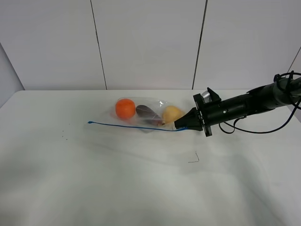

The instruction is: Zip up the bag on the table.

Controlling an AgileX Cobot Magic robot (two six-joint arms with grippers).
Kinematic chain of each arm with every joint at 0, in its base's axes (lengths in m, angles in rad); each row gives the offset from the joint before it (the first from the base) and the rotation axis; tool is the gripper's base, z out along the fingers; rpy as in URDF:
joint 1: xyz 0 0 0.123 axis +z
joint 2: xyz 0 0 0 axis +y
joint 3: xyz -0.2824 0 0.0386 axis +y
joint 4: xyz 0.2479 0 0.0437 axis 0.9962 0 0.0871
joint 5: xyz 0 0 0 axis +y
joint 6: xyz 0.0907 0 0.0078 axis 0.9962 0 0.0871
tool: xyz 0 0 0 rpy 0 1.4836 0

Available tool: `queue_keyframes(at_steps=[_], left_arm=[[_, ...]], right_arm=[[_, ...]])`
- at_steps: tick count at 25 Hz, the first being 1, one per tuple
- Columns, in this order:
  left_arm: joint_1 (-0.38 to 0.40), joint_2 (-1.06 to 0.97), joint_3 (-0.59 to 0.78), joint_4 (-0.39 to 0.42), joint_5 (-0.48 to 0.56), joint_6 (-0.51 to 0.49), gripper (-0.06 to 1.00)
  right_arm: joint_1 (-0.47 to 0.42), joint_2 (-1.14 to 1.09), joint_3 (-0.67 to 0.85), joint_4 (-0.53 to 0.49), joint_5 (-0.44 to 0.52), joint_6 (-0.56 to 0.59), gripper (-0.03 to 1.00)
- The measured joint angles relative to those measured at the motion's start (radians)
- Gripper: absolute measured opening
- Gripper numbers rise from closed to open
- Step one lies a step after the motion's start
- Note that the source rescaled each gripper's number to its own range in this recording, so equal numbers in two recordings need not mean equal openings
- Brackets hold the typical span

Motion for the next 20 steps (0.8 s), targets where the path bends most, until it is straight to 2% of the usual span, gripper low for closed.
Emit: queue_keyframes(at_steps=[2,4,6,7,8,9,10,13,14,17,20], left_arm=[[0.0,0.0,0.0,0.0,0.0,-0.004,0.93],[0.0,0.0,0.0,0.0,0.0,-0.004,0.93],[0.0,0.0,0.0,0.001,0.0,-0.004,0.93],[0.0,0.0,0.0,0.001,0.0,-0.006,0.93],[0.0,0.0,0.0,0.001,0.0,-0.006,0.93],[0.0,0.0,0.0,0.001,0.0,-0.006,0.93],[0.0,0.0,0.0,0.001,0.0,-0.007,0.93],[0.0,0.0,0.0,0.001,0.0,-0.007,0.93],[0.0,0.0,0.0,0.001,0.0,-0.007,0.93],[0.0,0.0,0.0,0.001,0.0,-0.007,0.93],[0.0,0.0,0.0,0.001,0.0,-0.007,0.93]], right_arm=[[0.0,0.0,0.0,-0.012,0.0,0.009,0.01],[0.0,0.0,0.0,-0.03,0.001,0.024,0.11],[0.0,0.0,0.0,-0.05,0.001,0.047,0.4],[0.0,0.0,0.0,-0.055,0.001,0.066,0.59],[0.0,0.0,0.0,-0.063,0.001,0.089,0.73],[0.0,0.0,-0.001,-0.072,0.001,0.104,0.84],[0.0,-0.002,-0.007,-0.092,0.002,0.117,0.91],[0.0,-0.037,-0.059,-0.207,0.003,0.179,0.98],[0.0,-0.08,-0.119,-0.304,0.005,0.257,0.99],[0.013,-0.156,-0.237,-0.538,0.005,0.399,1.0],[0.044,-0.228,-0.345,-0.826,0.006,0.557,1.0]])
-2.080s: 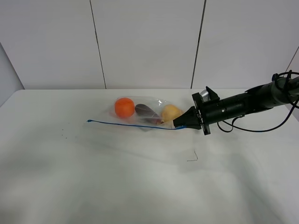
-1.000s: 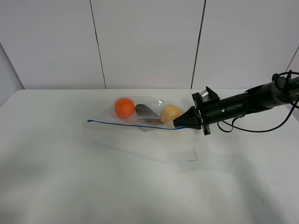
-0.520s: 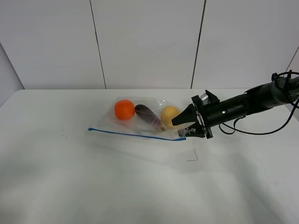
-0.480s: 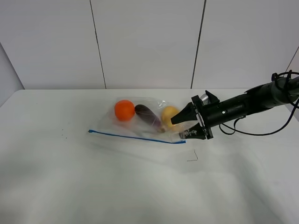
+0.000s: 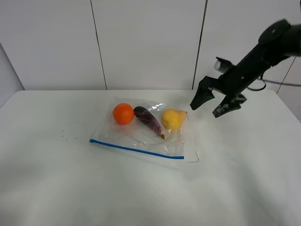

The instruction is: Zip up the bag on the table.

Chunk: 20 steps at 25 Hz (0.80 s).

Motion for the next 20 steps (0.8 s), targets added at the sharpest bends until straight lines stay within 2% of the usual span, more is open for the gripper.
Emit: queue_keyframes(at_steps=[4,7,15,18,20], left_arm=[[0.0,0.0,0.0,0.002,0.0,0.0,0.93],[0.0,0.0,0.0,0.002,0.0,0.0,0.93],[0.0,0.0,0.0,0.002,0.0,0.0,0.93],[0.0,0.0,0.0,0.003,0.0,0.0,0.93],[0.0,0.0,0.0,0.003,0.0,0.0,0.93]], right_arm=[[0.015,-0.057,-0.069,-0.27,0.001,0.197,1.0],[0.015,-0.089,-0.058,-0.381,0.001,0.256,1.0],[0.015,-0.183,0.075,-0.403,0.003,0.274,1.0],[0.015,-0.262,0.183,-0.405,0.003,0.275,1.0],[0.015,-0.371,0.319,-0.405,0.003,0.276,1.0]])
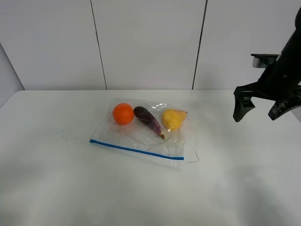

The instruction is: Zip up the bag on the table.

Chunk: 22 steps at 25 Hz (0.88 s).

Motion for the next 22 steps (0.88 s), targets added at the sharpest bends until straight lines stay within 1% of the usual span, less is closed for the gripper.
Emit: queue_keyframes(at_steps=[8,10,13,15,18,22], left_arm=[[0.0,0.0,0.0,0.0,0.0,0.0,0.93],[0.0,0.0,0.0,0.0,0.0,0.0,0.93],[0.0,0.0,0.0,0.0,0.0,0.0,0.93],[0.0,0.0,0.0,0.0,0.0,0.0,0.93],[0.0,0.0,0.0,0.0,0.0,0.0,0.93],[0.0,0.0,0.0,0.0,0.0,0.0,0.93]], right_arm=[[0.001,-0.402,0.41,-0.002,-0.006,0.001,1.0],[0.001,-0.504,0.495,-0.003,-0.036,0.002,1.0],[0.001,-0.679,0.611,-0.004,-0.107,0.002,1.0],[0.001,-0.787,0.666,0.002,-0.131,0.002,1.0],[0.001,-0.954,0.731,0.003,-0.14,0.002,1.0],[0.001,-1.16,0.787,0.003,-0.16,0.004,1.0]])
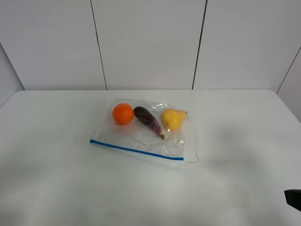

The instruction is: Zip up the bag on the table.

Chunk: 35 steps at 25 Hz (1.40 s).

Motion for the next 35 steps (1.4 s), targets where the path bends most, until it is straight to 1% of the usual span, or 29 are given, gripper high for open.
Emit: queue_keyframes(at_steps=[1,5,10,20,23,25,28,35], left_arm=[[0.0,0.0,0.0,0.0,0.0,0.0,0.93],[0.0,0.0,0.0,0.0,0.0,0.0,0.93],[0.0,0.0,0.0,0.0,0.0,0.0,0.93],[0.0,0.0,0.0,0.0,0.0,0.0,0.93],[0.0,0.0,0.0,0.0,0.0,0.0,0.93],[0.0,0.0,0.0,0.0,0.0,0.0,0.93],[0.0,0.0,0.0,0.0,0.0,0.0,0.93],[0.0,0.0,0.0,0.0,0.0,0.0,0.93]], right_arm=[[0.0,0.0,0.0,0.0,0.0,0.0,1.0],[0.0,-0.132,0.01,-0.02,-0.016,0.024,1.0],[0.0,-0.172,0.01,-0.081,-0.019,0.1,1.0],[-0.001,-0.176,0.012,-0.087,-0.022,0.107,1.0],[-0.037,-0.176,0.012,-0.087,-0.022,0.107,1.0],[-0.041,-0.19,0.012,-0.087,-0.022,0.107,1.0],[-0.041,-0.244,0.012,-0.087,-0.022,0.107,1.0],[-0.041,-0.444,0.013,-0.087,-0.022,0.108,1.0]])
